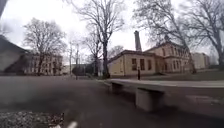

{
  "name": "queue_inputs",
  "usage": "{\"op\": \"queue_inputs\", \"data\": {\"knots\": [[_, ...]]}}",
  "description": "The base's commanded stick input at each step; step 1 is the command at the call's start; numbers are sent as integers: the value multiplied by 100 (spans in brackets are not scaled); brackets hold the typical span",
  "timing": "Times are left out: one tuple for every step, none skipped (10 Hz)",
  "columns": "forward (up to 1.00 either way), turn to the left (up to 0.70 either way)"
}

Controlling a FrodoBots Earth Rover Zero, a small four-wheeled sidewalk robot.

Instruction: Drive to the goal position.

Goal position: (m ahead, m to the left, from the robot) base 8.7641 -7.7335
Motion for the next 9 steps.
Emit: {"op": "queue_inputs", "data": {"knots": [[70,0],[70,0],[70,35],[70,35],[70,35],[70,35],[70,35],[70,20],[70,9]]}}
